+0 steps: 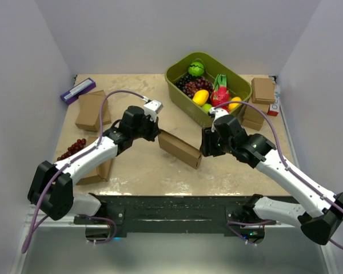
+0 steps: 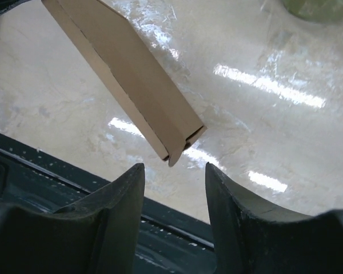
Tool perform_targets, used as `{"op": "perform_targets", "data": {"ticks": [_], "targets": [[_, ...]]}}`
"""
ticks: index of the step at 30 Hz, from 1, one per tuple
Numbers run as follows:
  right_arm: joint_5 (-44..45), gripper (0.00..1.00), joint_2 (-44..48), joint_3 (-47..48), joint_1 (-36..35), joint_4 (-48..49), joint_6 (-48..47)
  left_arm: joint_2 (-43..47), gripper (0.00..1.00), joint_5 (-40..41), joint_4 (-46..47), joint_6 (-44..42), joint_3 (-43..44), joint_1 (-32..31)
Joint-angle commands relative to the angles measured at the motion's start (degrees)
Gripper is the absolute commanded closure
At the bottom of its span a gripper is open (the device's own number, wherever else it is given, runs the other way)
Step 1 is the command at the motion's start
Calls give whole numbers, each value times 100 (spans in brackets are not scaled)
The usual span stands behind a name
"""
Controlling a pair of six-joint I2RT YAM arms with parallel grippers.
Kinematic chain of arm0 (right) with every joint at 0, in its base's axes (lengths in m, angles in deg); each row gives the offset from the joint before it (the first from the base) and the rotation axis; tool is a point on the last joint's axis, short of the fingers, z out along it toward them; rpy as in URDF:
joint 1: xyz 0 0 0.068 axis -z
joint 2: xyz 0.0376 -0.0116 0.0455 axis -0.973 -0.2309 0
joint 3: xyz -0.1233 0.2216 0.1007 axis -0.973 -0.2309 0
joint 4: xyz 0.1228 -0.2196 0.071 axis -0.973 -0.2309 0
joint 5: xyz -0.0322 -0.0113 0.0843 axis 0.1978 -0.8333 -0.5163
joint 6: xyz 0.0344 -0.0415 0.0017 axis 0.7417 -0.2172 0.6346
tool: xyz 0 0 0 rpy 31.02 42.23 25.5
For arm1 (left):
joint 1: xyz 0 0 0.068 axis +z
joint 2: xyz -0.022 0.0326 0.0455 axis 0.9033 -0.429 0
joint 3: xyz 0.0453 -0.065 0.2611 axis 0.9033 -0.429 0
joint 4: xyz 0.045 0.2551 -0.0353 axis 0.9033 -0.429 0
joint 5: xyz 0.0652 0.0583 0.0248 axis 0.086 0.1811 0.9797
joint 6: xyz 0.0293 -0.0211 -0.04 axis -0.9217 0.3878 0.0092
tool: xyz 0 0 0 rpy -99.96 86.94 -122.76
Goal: Fold the paper box
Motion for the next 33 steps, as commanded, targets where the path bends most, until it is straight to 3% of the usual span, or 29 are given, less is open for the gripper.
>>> {"op": "perform_targets", "data": {"ticks": [1,6,15,21,33], "targets": [[-170,52,236,-294,12,-105,782,-154,100,126,-352,-20,55,-117],[-303,59,184,-558,3,194,1020,-146,100,144,-378,-29,64,-178],[-417,61,236,-1050,3,774,1284,-154,100,153,-387,-29,55,-257],[-57,66,262,-1332,12,1161,1539,-137,100,152,-405,-38,55,-293],[365,71,385,-1113,12,775,1662,-146,100,179,-431,-55,73,-345]]}}
